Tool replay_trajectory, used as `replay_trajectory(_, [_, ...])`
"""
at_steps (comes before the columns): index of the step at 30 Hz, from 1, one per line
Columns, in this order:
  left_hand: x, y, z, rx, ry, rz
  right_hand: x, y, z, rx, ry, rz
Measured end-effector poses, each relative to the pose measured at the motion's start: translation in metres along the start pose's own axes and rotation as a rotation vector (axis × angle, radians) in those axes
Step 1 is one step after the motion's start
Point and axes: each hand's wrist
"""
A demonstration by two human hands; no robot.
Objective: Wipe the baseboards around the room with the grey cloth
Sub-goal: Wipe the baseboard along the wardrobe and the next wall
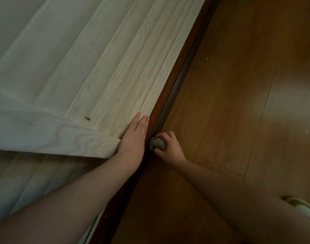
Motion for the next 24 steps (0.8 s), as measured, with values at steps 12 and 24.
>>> replay_trajectory(12, [0.002, -0.002, -0.002, 0.0, -0.049, -0.042, 0.129, 0.017, 0.119, -0.16, -0.18, -0.028])
replay_trajectory(24, [0.003, -0.011, -0.013, -0.053, -0.103, -0.047, 0.169, 0.02, 0.146, -0.103, -0.356, -0.144])
Point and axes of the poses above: each hand's wrist, its own x-axis towards the middle knuckle, its own z-axis out of the back of the hand, y = z × x, and after that the axes turned 2 degrees about z, right-handed
